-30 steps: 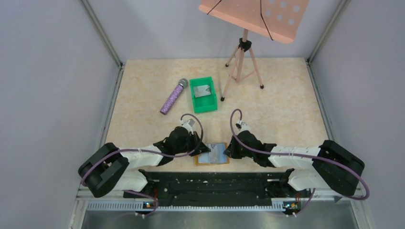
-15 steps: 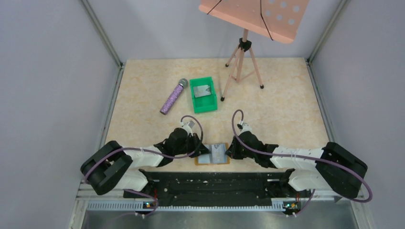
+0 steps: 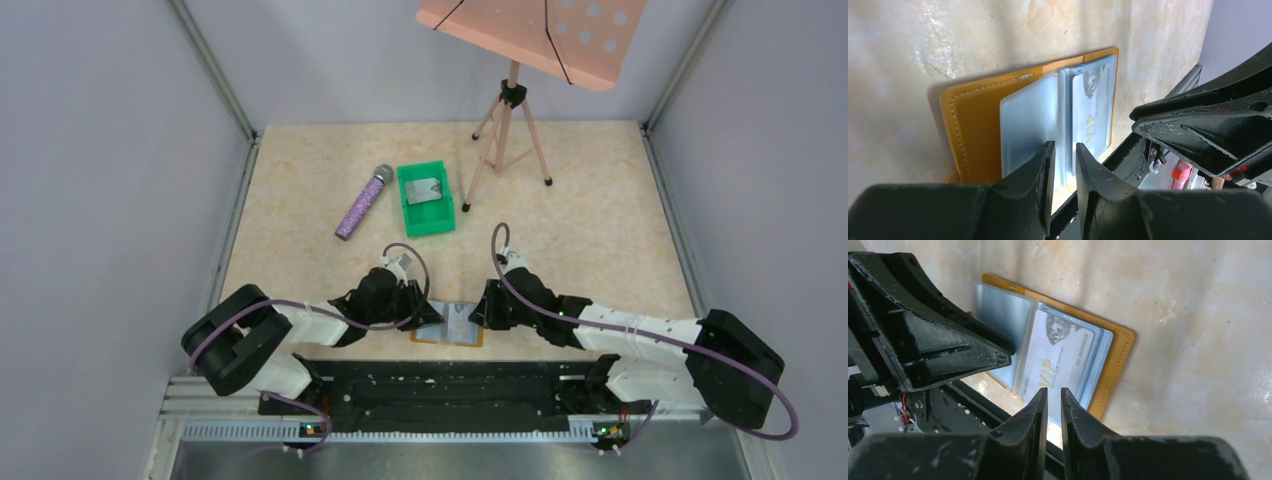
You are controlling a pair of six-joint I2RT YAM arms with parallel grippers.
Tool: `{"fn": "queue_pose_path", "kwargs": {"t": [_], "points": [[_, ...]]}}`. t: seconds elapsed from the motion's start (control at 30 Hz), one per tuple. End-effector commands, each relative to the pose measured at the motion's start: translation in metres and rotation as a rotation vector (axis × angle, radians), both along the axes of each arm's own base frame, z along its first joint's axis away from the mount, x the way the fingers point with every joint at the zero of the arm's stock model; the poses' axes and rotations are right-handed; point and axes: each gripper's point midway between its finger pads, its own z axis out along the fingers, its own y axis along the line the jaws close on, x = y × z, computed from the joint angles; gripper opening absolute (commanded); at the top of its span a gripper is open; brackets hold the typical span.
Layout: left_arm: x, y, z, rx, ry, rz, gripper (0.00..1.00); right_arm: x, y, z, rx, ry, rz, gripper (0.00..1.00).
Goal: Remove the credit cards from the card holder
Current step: Remove the credit card from the card holder.
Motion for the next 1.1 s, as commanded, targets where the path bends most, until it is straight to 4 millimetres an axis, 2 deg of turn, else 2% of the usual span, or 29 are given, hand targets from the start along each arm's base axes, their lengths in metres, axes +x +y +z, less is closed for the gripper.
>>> {"fn": "queue_pose_path", "kwargs": {"t": [0.0,0.2,0.4,0.63,0.93,1.07], "points": [[0.009,-0.014,0.017,-0.071,-0.061,-0.027,0.28,0.01,0.011,0.019,0.049,-0.022,-0.002,0.16],[0.006,-0.014,0.014,-0.086,-0.049,-0.025,0.27,0.011,0.01,0.007,0.028,-0.005,-0.019,0.25],[0.006,-0.014,0.012,-0.093,-0.048,-0.021,0.26,0.011,0.013,-0.01,0.026,0.009,-0.011,0.22],[0.004,-0.014,0.008,-0.097,-0.035,-0.027,0.25,0.004,0.003,-0.037,-0.027,0.052,-0.019,0.14],[0.003,-0.011,0.006,-0.091,-0.037,-0.013,0.25,0.0,-0.001,-0.048,-0.051,0.076,-0.018,0.12],[0.004,-0.002,-0.004,-0.038,-0.024,0.028,0.27,-0.001,-0.003,-0.051,-0.06,0.084,-0.022,0.11]]}}
